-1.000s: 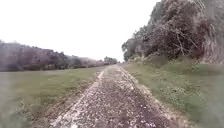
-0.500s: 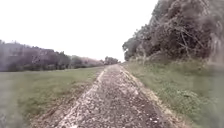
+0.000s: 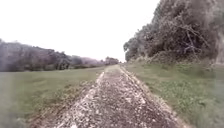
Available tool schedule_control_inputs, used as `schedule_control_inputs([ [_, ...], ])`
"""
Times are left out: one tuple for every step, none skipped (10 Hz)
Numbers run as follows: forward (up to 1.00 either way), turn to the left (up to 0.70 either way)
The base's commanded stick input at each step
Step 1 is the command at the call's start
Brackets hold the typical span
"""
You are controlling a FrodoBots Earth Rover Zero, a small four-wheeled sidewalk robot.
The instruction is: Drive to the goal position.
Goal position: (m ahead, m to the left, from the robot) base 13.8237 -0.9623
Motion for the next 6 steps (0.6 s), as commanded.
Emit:
schedule_control_inputs([
  [0.68, 0.0],
  [0.68, 0.0],
  [0.68, 0.0],
  [0.68, 0.0],
  [0.68, 0.0],
  [0.68, 0.0],
])
